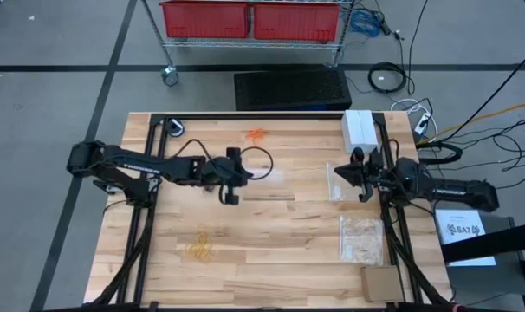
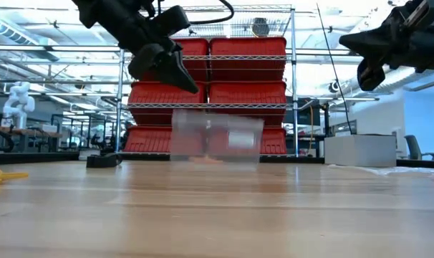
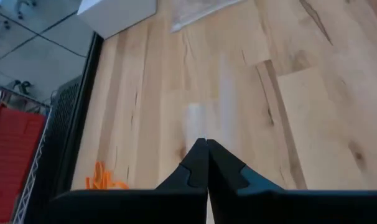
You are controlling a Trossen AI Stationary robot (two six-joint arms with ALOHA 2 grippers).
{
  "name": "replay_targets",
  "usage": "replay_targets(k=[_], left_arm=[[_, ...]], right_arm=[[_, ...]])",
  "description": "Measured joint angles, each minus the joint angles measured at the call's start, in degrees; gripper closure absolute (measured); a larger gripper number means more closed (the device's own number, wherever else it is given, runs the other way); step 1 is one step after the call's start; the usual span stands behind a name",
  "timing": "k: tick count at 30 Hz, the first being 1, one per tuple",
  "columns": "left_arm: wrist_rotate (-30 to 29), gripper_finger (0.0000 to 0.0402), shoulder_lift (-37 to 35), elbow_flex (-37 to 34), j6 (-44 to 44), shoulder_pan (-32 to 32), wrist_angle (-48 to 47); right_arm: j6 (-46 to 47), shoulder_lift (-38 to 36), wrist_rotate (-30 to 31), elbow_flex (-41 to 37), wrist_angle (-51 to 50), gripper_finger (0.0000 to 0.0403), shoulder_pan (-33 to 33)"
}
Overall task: Sort rubber bands
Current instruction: Open the top right zip bag
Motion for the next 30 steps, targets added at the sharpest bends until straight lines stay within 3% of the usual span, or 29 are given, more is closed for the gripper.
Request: replay_targets(k=[4, 11, 15, 21, 30], left_arm=[[0.0, 0.0401, 0.0, 0.0, 0.0, 0.8, 0.6], [0.2, 0.0401, 0.0, 0.0, 0.0, 1.6, -2.1], [7.6, 0.0395, 0.4, 0.0, -1.6, 1.3, -5.0], [12.3, 0.0341, 4.1, -0.2, -7.1, -1.8, -7.8], [11.8, 0.0252, 13.8, -0.2, -9.0, -6.5, -7.1]], right_arm=[[-1.6, 6.2, 2.8, 2.8, 0.3, 0.0403, 1.1], [-13.7, 17.8, 4.7, 10.1, 0.6, 0.0403, 3.0], [-15.4, 24.9, 4.5, 14.1, 0.3, 0.0403, 4.2], [-15.6, 32.8, 4.5, 18.4, 0.2, 0.0403, 5.0], [-16.5, 36.2, 4.5, 19.6, 0.5, 0.0373, 5.0]])
